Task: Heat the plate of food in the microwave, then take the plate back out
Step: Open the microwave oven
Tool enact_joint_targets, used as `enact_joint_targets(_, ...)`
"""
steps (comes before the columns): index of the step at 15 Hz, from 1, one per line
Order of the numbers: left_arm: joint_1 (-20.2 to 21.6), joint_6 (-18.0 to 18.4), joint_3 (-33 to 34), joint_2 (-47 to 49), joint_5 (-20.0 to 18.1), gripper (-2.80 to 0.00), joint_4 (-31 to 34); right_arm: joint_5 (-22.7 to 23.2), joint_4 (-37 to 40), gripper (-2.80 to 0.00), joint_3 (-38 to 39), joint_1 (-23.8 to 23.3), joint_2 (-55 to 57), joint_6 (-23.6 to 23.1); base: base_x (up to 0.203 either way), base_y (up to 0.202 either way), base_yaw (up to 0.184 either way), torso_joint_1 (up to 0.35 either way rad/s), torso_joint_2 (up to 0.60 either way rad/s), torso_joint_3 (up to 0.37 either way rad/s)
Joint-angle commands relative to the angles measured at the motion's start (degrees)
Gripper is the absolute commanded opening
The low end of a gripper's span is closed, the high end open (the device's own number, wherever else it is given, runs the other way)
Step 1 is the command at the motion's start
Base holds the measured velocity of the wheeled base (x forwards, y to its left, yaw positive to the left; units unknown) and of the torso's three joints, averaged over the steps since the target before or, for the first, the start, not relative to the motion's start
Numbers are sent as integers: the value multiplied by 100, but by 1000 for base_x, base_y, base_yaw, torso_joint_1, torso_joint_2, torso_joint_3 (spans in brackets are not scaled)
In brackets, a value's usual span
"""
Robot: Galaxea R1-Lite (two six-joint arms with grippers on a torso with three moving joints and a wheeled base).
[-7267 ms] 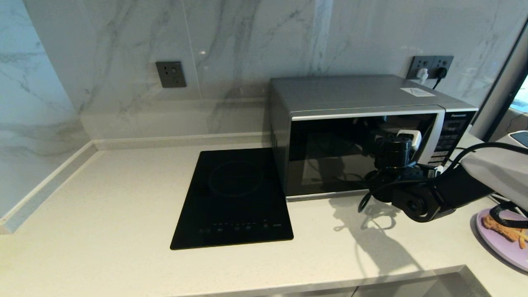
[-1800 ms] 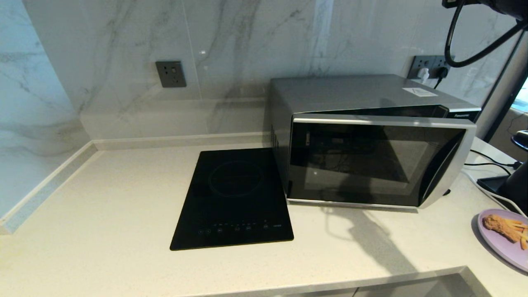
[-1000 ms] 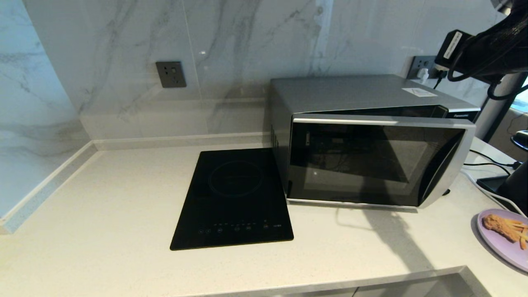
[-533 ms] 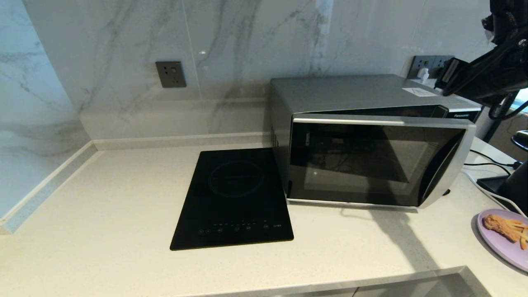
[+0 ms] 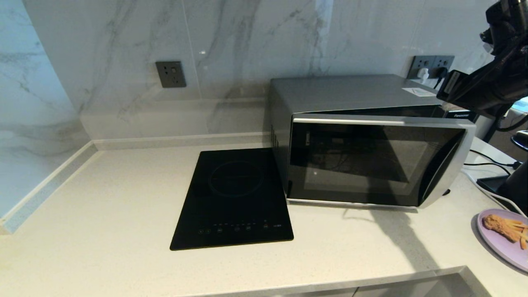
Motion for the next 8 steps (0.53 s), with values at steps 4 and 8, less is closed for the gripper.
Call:
enact_joint_targets(4,1,-11,0,6,3,-280,-1,0,13,-280,4,-154,278,14,0,0,0,0,0,0)
enact_joint_targets(8,1,-3,0,6,3,-280,-1,163,149,-280,48,-184,166,5,0,0,0,0,0,0)
